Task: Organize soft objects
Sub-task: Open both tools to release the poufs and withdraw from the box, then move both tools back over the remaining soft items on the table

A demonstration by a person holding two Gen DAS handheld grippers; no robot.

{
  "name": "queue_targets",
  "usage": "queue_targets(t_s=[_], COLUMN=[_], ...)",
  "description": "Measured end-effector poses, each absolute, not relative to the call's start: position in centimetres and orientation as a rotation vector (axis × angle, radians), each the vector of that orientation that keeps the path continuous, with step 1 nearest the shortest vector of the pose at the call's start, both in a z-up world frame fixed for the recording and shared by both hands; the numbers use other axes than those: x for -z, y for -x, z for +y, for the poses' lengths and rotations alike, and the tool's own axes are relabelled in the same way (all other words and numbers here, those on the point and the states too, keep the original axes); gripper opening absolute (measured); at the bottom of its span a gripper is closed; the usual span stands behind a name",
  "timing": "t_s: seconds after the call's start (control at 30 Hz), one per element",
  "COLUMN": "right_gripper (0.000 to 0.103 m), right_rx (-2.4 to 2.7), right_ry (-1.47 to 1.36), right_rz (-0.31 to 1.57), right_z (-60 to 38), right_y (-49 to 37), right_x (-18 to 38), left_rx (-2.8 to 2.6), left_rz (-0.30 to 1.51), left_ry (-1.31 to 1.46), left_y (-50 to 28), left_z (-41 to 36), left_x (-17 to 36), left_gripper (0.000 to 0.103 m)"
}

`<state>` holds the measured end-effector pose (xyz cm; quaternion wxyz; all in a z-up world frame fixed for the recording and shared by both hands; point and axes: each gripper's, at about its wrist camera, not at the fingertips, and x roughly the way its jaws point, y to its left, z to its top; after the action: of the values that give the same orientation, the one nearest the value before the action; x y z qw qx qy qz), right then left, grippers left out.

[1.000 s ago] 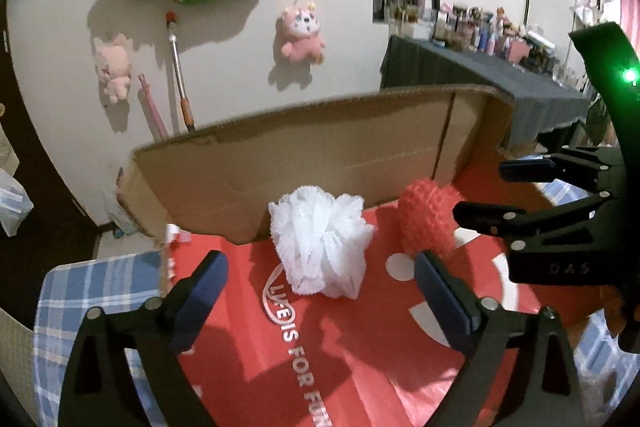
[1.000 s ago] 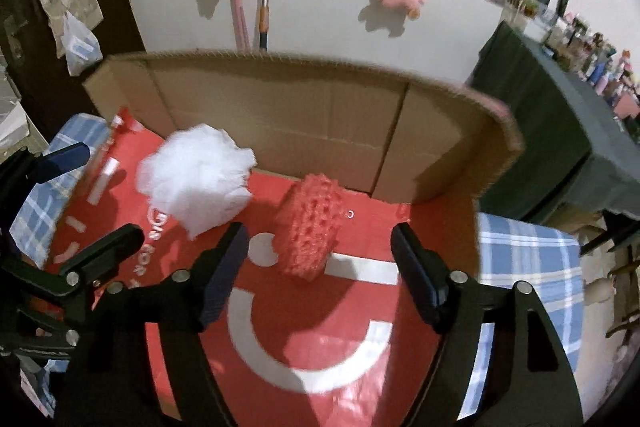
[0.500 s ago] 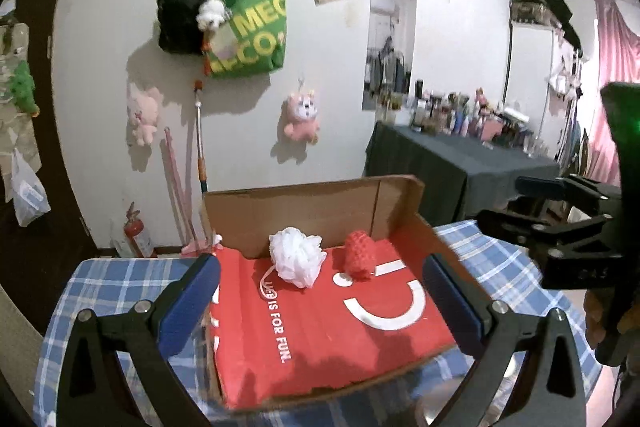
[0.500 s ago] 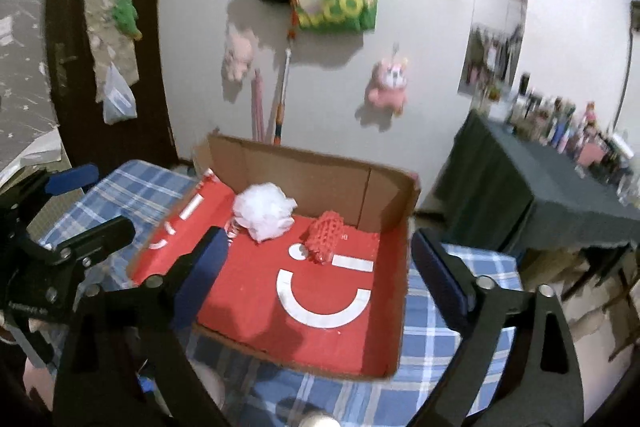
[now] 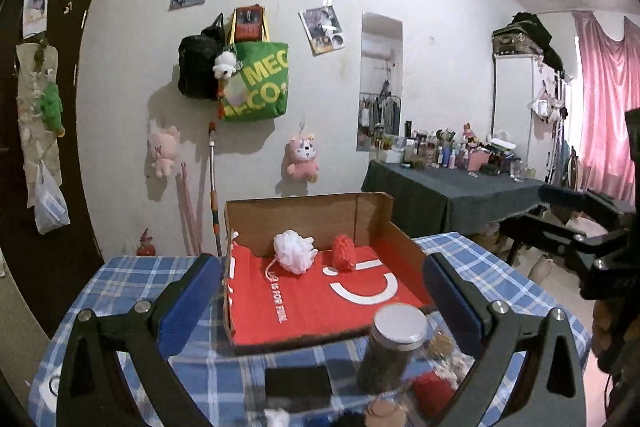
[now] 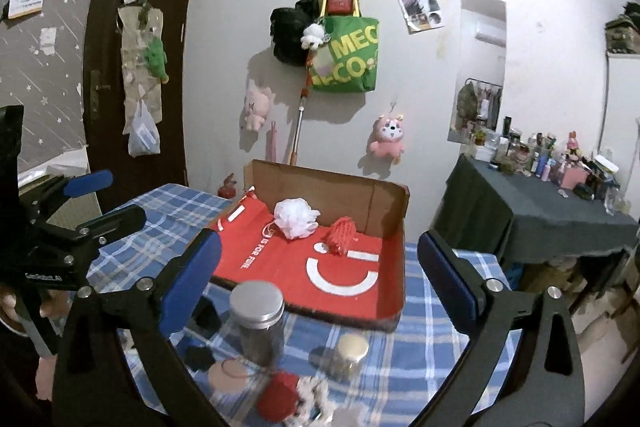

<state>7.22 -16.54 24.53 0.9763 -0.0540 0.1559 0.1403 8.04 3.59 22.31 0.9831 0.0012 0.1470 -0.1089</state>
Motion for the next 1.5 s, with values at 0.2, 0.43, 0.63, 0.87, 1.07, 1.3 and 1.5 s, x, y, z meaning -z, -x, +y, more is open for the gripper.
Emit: queue_targets(t_s=[0.2, 0.43, 0.63, 0.87, 1.07, 1.3, 1.5], right_gripper=[0.103, 0.103, 0.103, 0.103, 0.103, 0.103, 0.085], right_rx=[-0.247, -0.22, -0.227, -0.245, -0.29, -0.302, -0.32], right_ry=[0.094, 0.065, 0.035, 0.024, 0.019, 0.062, 0.104], right_rz=[0.305, 0.362, 0.458, 0.533, 0.557, 0.577, 0.598], right_z=[-16.5, -16.6, -16.5, -15.6, -14.9, -13.8, -12.7], right_y=[-3.7, -2.3, -3.4, -4.9, -5.8, -7.0, -7.7], right_x=[-20.1, -14.5, -9.9, -6.6, -5.8, -5.2, -4.5], left_rx=[0.197, 0.182, 0.158, 0.126, 0.091, 0.037, 0.006], left_rz=[0.264, 0.306, 0.387, 0.505, 0.543, 0.609, 0.648], left_ry=[0.009, 0.033, 0.032, 0.037, 0.036, 0.043, 0.059], left_y=[-3.7, -1.2, -1.0, -2.3, -2.9, -4.0, -4.3], left_z=[3.0, 2.5, 2.4, 3.1, 4.4, 6.5, 8.5], left_x=[-19.6, -15.0, -10.4, -6.3, -5.2, -4.0, -2.9], left_gripper=[0.103, 0.103, 0.103, 0.103, 0.103, 0.103, 0.097])
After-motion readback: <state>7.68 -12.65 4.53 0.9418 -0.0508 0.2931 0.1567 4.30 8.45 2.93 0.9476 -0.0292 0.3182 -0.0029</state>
